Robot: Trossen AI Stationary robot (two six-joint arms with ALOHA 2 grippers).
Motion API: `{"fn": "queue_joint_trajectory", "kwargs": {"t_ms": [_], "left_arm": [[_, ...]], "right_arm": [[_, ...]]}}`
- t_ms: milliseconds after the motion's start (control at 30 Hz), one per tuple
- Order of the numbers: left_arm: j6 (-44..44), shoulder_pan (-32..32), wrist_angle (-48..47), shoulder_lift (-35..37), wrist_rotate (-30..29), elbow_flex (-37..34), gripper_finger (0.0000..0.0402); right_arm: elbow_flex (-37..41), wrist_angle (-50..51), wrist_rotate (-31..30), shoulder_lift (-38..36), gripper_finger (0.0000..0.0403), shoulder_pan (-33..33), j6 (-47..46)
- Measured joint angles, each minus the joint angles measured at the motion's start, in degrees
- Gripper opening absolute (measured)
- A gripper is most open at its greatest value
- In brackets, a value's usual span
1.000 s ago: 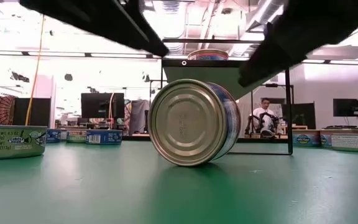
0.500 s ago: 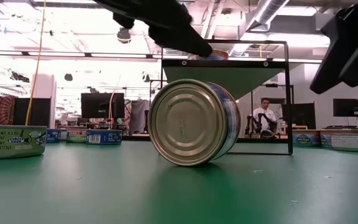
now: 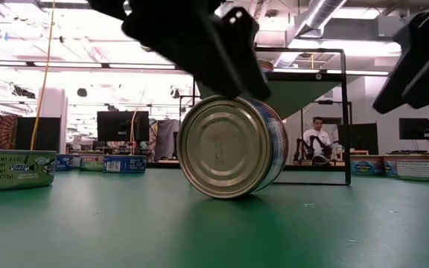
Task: Stack canned seafood by type on shelf
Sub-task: Stack the blue tuna can on top of the blue tuna can on the shelf
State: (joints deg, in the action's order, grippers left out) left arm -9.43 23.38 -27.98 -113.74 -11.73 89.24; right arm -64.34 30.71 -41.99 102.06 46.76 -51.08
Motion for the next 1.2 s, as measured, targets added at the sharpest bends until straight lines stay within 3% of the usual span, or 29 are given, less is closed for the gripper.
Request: {"fn": "queue_joint_trajectory", "kwargs": {"t_ms": [133, 300, 467, 700, 933, 1200], "left_arm": [[0.2, -1.5, -3.6, -1.7, 3.0, 0.8, 0.0366], [0.0, -2.0, -4.7, -2.8, 2.3, 0.8, 0.0349], [-0.3, -1.0, -4.4, -1.9, -1.8, 0.8, 0.029], [-1.6, 0.3, -4.4, -1.0, -2.8, 0.8, 0.0194], [-3.4, 1.8, -6.2, -0.5, -3.5, 1.7, 0.0194], [-11.7, 6.3, -2.8, 7.5, -17.8, 5.3, 0.0194]], "right_arm": [[0.0, -0.6, -0.9, 0.0, 0.0292, 0.6, -0.1], [0.0, -1.1, -1.7, 0.0, 0.0292, 0.9, -0.1], [0.0, -1.0, -1.7, 0.0, 0.0292, 0.9, -0.1], [0.0, -0.9, -1.7, 0.0, 0.0292, 0.8, 0.0], [0.0, -0.7, -1.6, 0.0, 0.0292, 0.7, 0.1], [0.0, 1.4, -4.1, 0.0, 0.0292, 1.7, -1.4]]}}
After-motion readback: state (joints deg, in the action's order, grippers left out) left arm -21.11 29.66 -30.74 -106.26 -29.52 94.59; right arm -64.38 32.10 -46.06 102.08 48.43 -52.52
